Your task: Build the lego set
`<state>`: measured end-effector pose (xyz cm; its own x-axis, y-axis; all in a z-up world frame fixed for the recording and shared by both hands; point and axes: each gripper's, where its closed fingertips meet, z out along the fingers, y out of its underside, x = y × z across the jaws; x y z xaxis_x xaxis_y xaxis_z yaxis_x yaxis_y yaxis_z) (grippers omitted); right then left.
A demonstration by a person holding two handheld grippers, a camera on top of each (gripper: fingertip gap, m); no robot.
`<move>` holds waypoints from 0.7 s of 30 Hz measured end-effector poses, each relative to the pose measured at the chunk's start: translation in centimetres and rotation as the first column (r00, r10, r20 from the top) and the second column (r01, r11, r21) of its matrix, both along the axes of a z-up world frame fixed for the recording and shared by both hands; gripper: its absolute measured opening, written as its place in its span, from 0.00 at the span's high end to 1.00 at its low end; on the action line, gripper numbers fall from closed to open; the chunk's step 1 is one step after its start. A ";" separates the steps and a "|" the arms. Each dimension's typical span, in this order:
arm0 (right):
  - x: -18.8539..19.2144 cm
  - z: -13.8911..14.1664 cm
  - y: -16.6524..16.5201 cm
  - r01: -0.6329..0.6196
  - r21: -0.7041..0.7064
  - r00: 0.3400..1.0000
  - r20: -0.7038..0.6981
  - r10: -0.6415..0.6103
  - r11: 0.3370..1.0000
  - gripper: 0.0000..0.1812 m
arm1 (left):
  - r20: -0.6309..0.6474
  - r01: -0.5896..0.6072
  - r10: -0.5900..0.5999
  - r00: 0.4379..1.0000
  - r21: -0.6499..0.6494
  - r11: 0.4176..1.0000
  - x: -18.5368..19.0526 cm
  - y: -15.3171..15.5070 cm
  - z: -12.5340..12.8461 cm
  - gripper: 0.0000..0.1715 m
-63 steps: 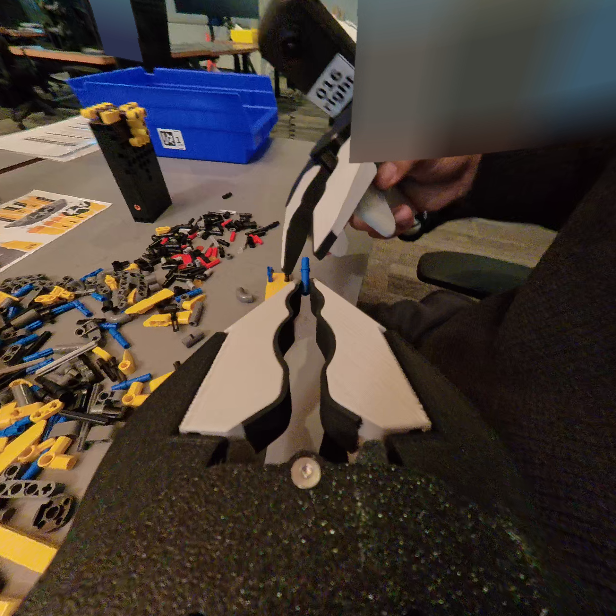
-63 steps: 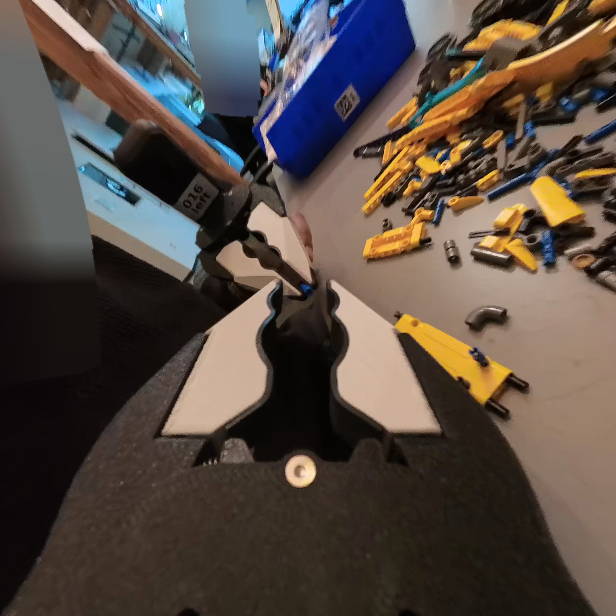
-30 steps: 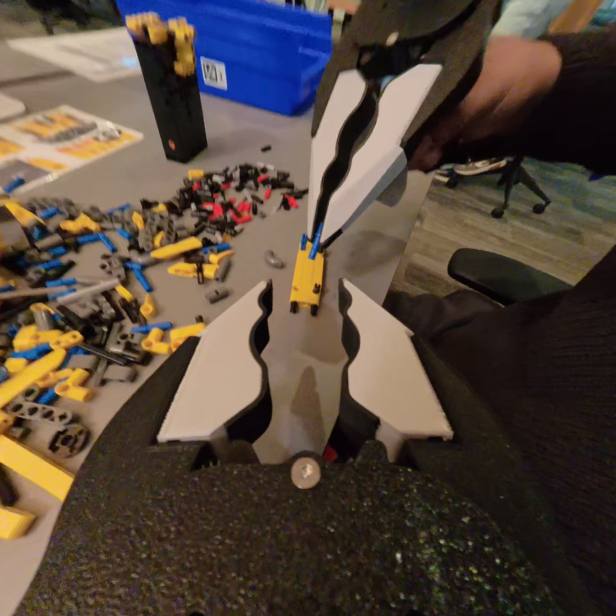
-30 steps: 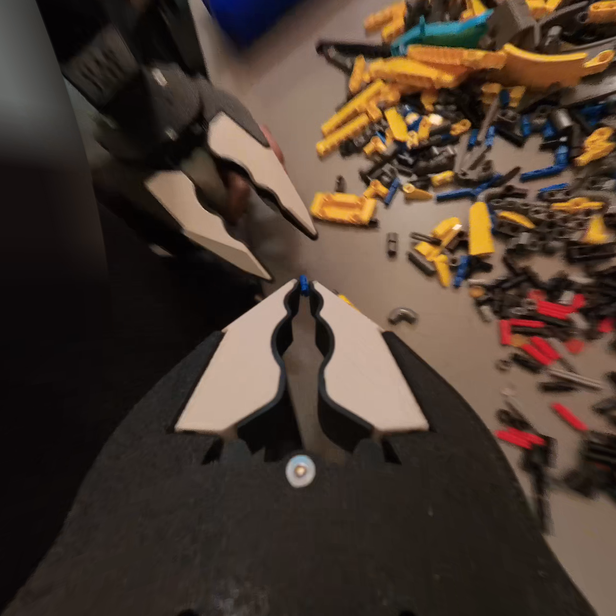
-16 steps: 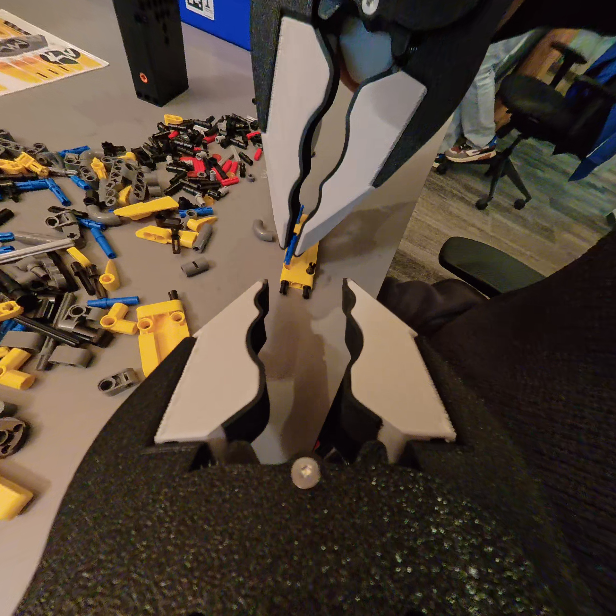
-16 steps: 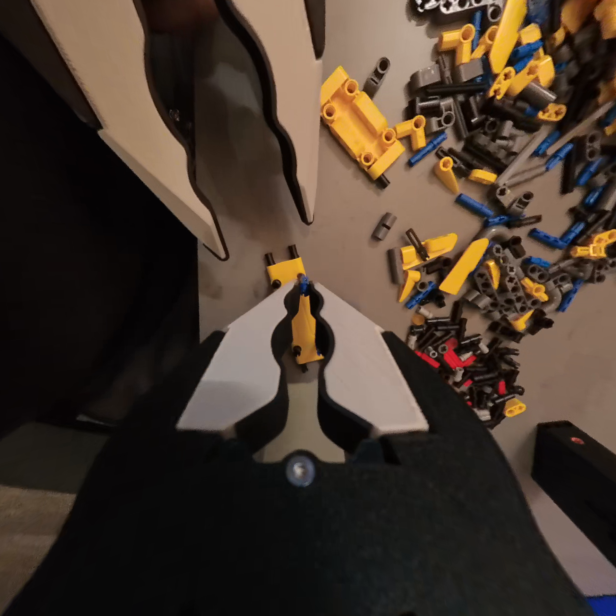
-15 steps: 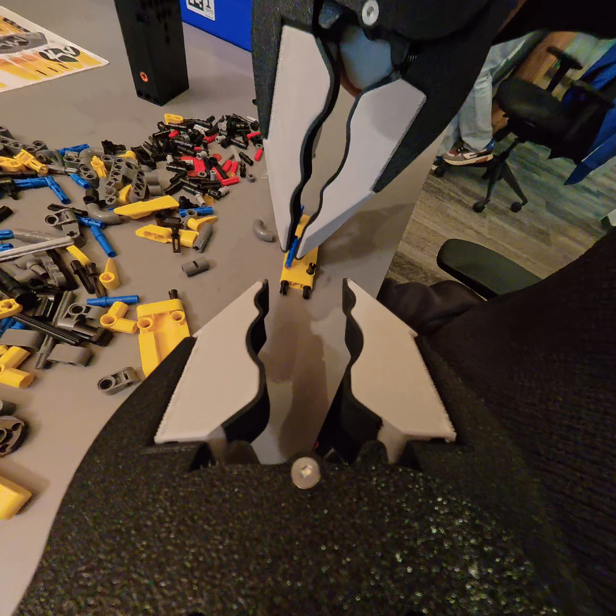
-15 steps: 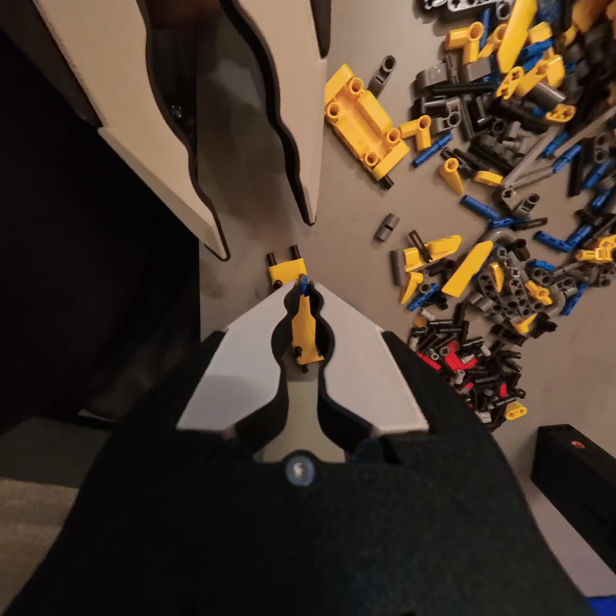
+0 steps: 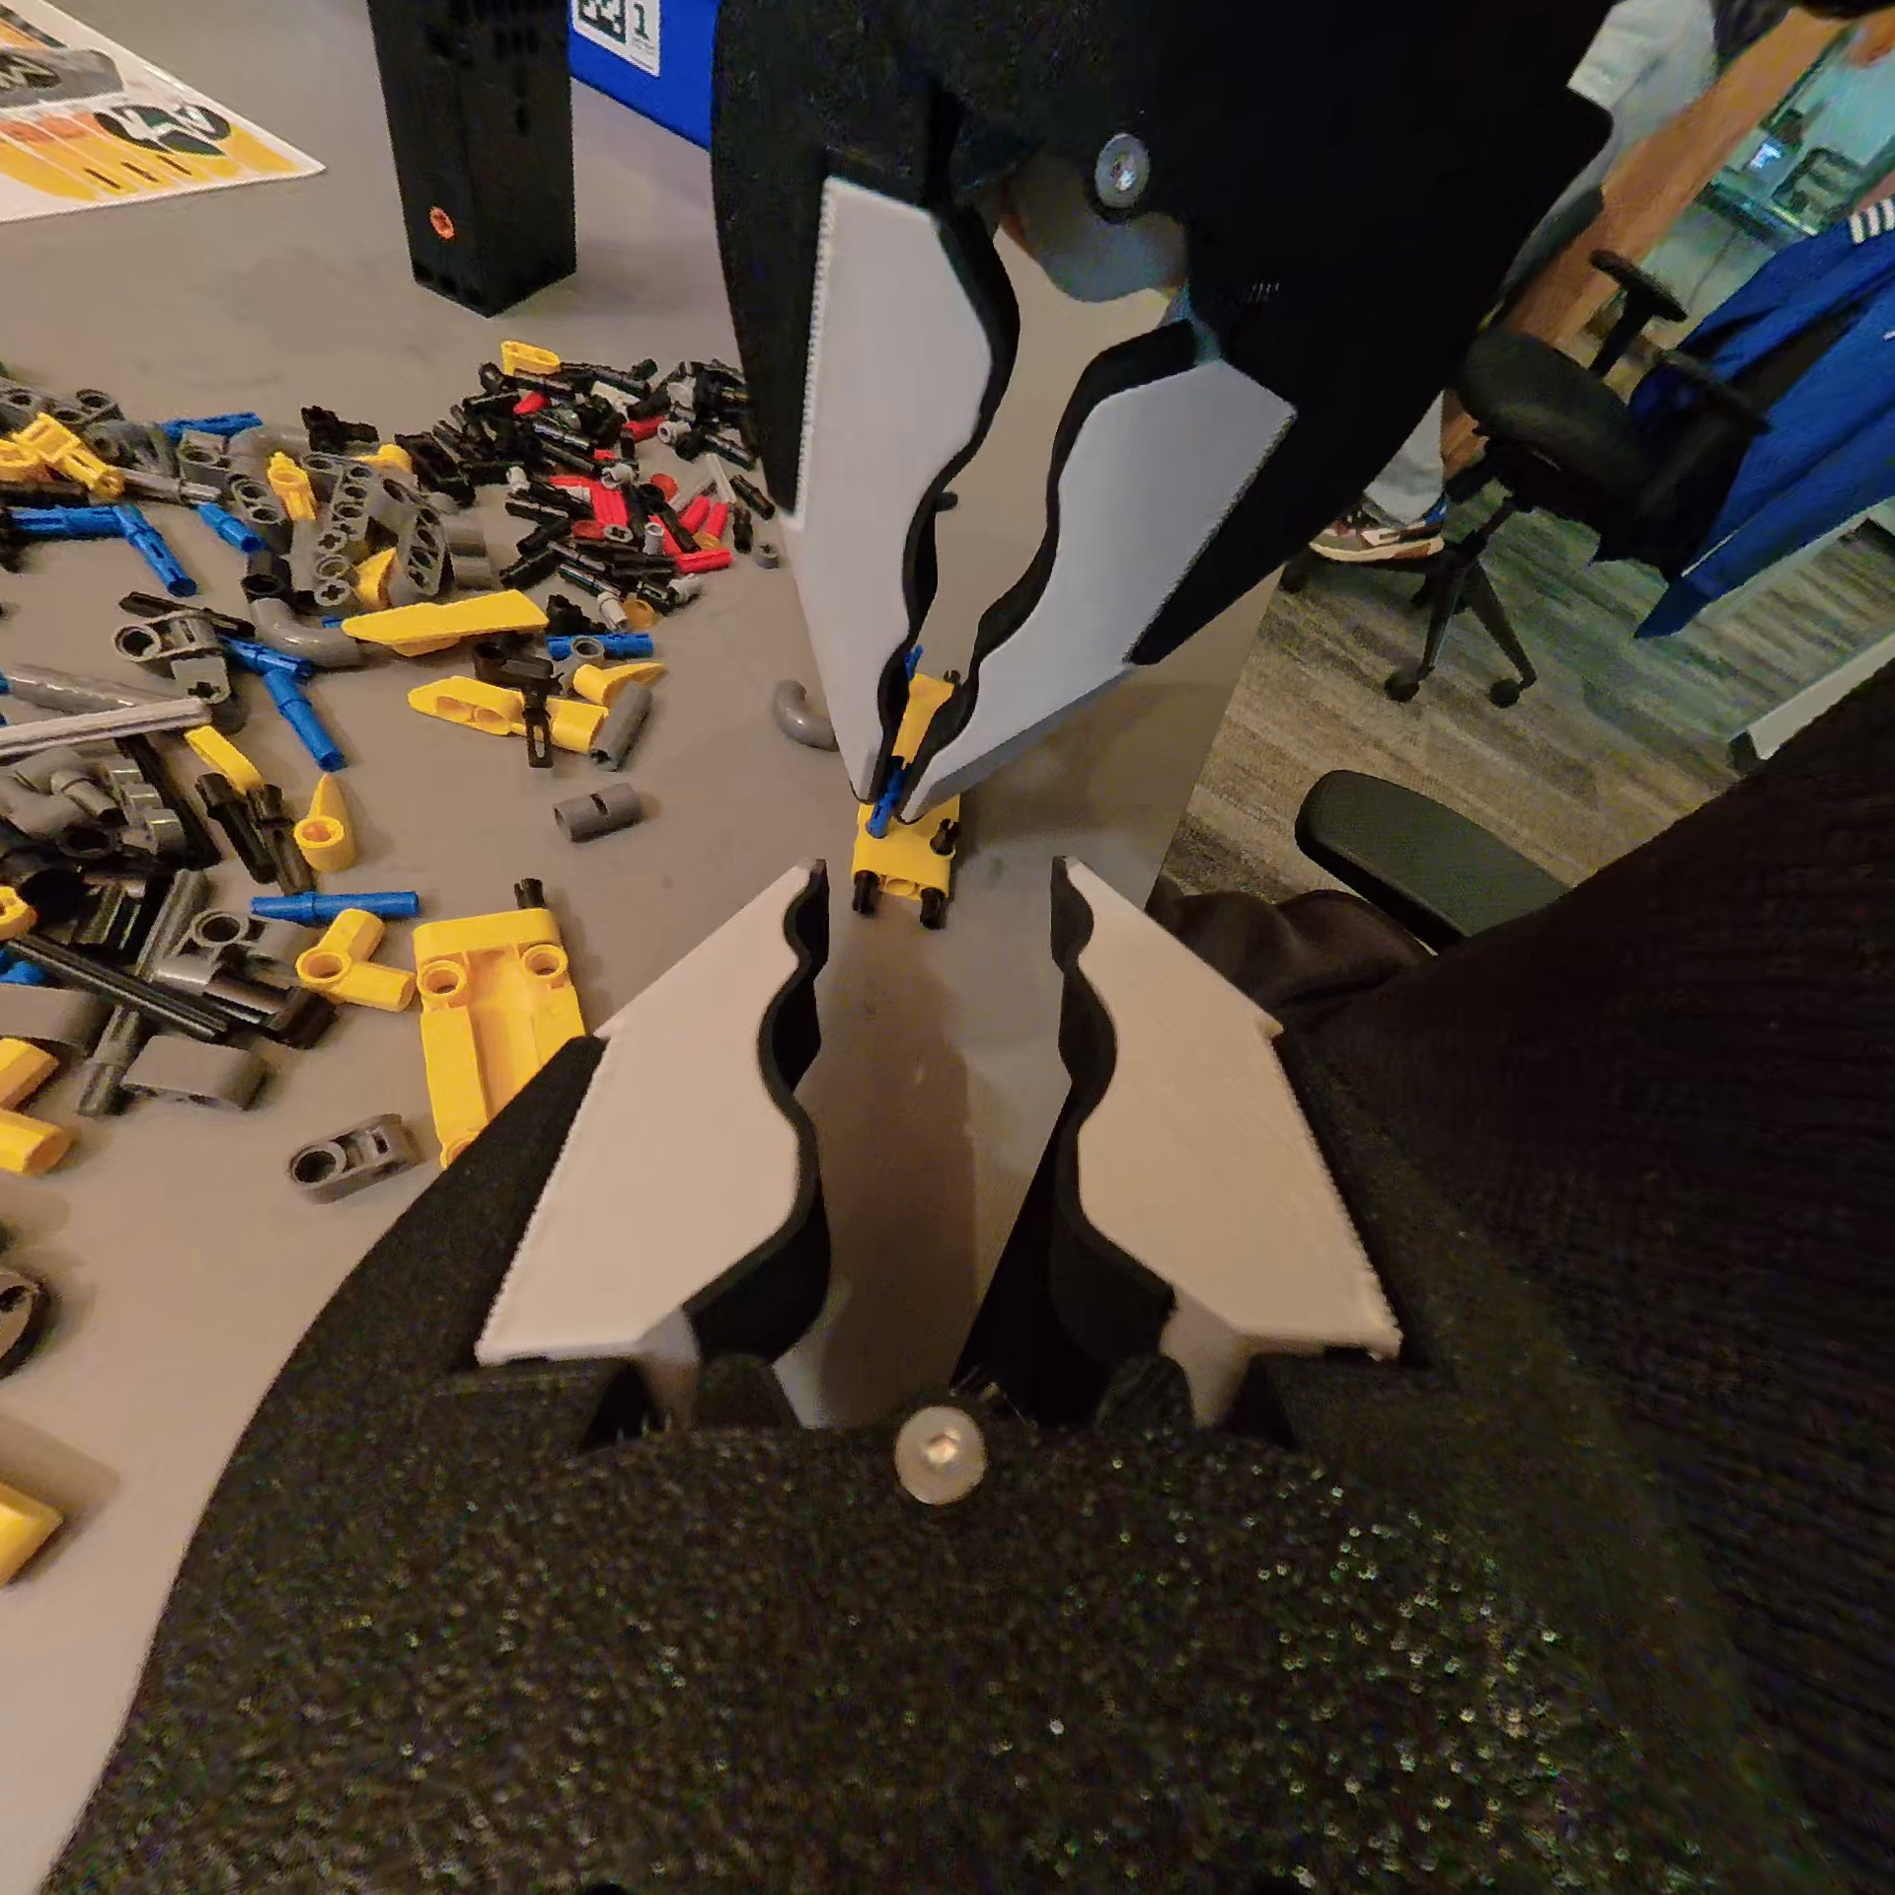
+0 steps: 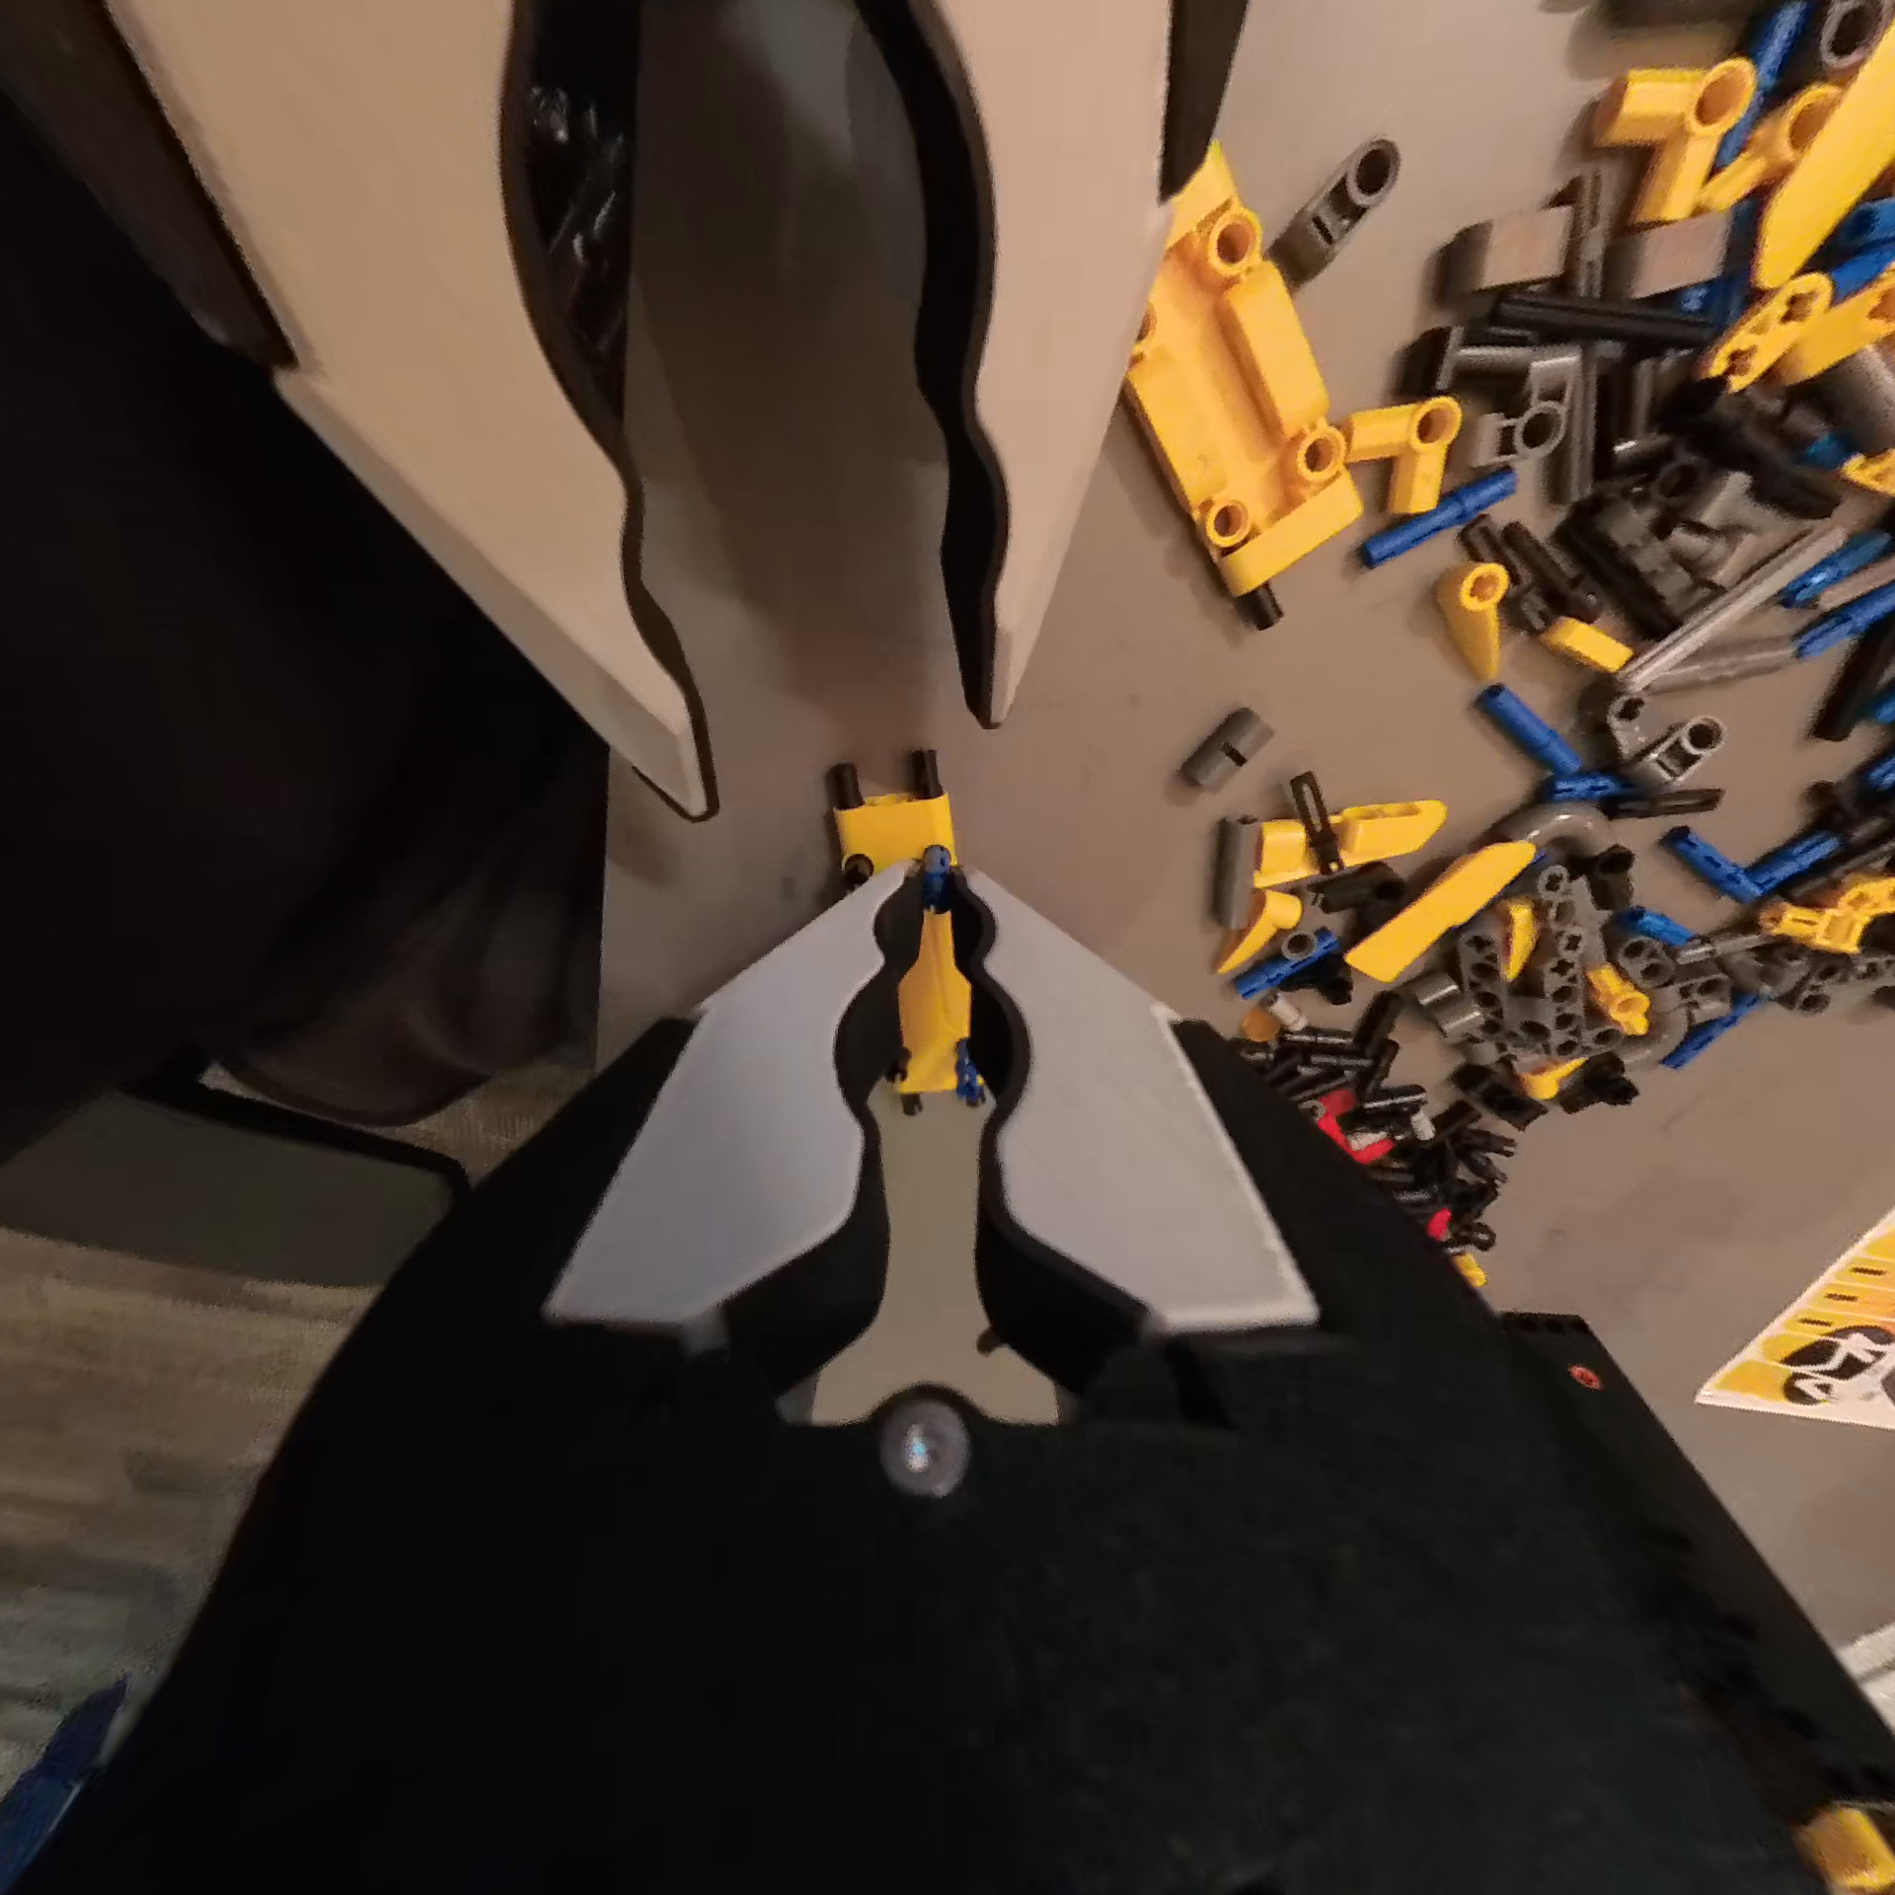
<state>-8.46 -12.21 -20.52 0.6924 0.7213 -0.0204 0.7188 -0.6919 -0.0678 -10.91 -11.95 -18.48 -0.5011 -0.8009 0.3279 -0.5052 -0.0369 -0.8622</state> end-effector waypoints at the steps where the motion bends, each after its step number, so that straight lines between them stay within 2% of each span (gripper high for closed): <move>1: 0.0 0.0 0.0 0.001 -0.014 1.000 -0.001 -0.001 1.000 0.98 | 0.001 0.000 0.000 1.000 -0.004 1.000 0.0 0.0 0.0 0.75; 12: -0.4 -0.8 -0.2 0.021 -0.081 1.000 0.010 -0.020 0.996 0.98 | 0.009 -0.002 0.002 1.000 -0.033 0.999 -0.2 0.2 0.3 0.75; 15: -0.4 -0.8 -0.2 -0.003 -0.071 0.999 0.039 0.006 0.997 0.98 | 0.010 -0.001 0.001 1.000 -0.028 1.000 -0.2 0.1 0.2 0.75; 21: -0.3 -0.6 -0.2 0.031 -0.009 0.999 0.014 -0.031 0.999 0.94 | 0.014 -0.003 0.004 1.000 -0.032 0.999 -0.2 0.2 0.3 0.75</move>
<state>-8.74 -12.39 -21.17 0.7149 0.6990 -0.0169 0.6976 -0.7147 -0.0512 -11.13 -11.73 -18.19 -0.5029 -0.7920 0.3462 -0.4931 -0.0661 -0.8675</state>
